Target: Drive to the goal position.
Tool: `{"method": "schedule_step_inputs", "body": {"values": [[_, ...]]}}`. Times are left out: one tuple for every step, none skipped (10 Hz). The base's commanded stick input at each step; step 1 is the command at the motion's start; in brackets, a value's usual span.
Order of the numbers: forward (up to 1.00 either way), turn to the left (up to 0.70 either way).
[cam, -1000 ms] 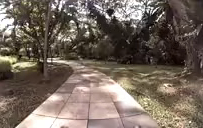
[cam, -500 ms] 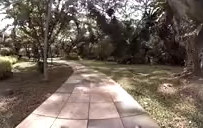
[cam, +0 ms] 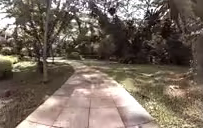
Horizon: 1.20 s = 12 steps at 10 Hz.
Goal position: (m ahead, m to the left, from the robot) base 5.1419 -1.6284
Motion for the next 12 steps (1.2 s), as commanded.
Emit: {"method": "schedule_step_inputs", "body": {"values": [[0.45, 0.27], [0.45, 0.27], [0.45, 0.27], [0.45, 0.24], [0.45, 0.02], [0.45, 0.0], [0.45, 0.0], [0.45, 0.0], [0.45, 0.0], [0.45, 0.0], [0.45, 0.0], [0.45, 0.0]]}}
